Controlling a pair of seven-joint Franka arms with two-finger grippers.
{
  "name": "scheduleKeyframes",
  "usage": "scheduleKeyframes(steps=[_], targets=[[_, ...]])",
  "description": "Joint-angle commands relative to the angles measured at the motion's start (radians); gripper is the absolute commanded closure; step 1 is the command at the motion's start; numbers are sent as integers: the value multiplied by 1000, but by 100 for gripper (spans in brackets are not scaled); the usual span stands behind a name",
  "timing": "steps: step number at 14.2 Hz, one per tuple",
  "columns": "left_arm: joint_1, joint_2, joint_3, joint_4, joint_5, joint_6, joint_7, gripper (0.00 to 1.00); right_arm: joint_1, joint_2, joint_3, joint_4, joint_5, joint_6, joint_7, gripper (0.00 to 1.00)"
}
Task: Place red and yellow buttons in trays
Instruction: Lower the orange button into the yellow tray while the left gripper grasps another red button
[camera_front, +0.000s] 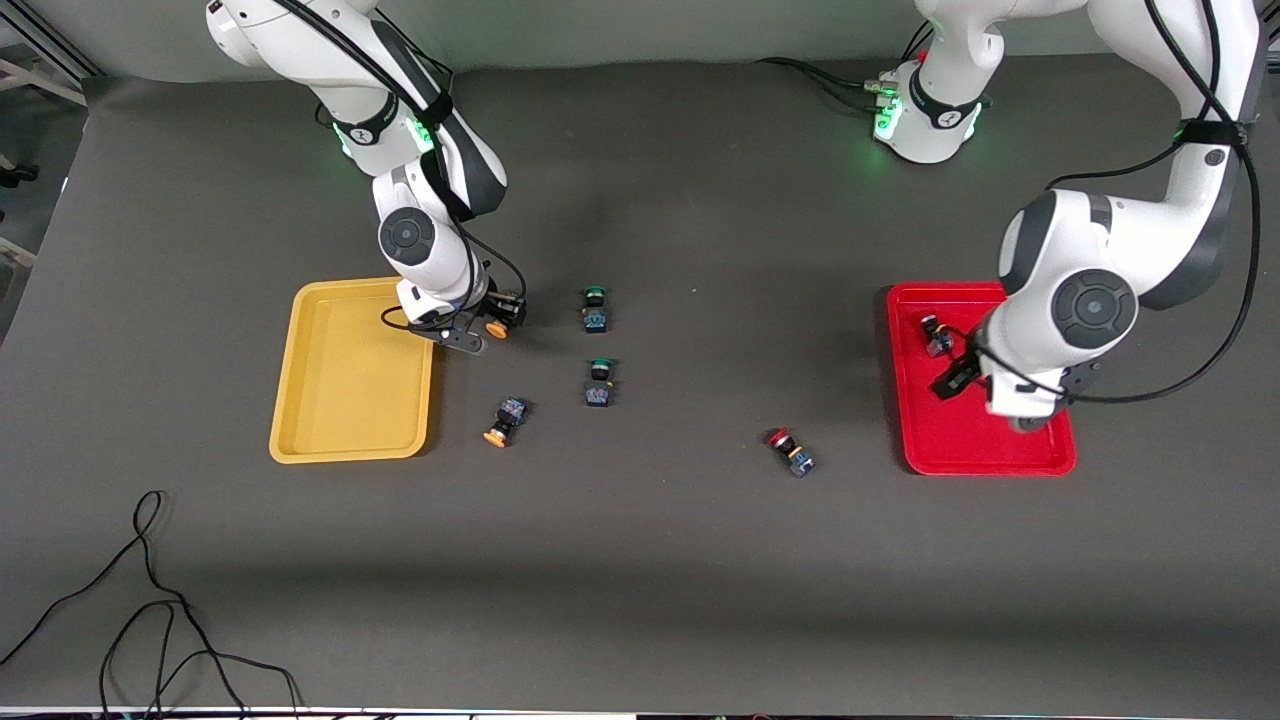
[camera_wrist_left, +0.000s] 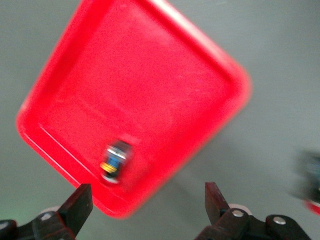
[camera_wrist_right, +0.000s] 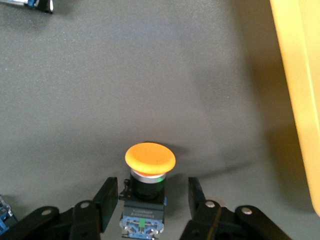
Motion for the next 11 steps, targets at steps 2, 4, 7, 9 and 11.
scheduleKeyframes(steps=[2,4,7,9,11], targets=[[-151,320,6,373,3,-59,-270,0,11,8,-5,0,18,22,11,69],[-204,407,10,428,3,-36,-387,0,11,5,-5,0,18,11,11,85],[-257,496,13,468,35,116,-540,0,11,-22,-5,9,18,-29,15,91],[-265,545,13,471,69,221,-613,0,8,-80,-15,12,18,-95,3,91],[-266,576,15,491,73,241,-630,0,1,-156,-57,23,15,-194,-26,91]])
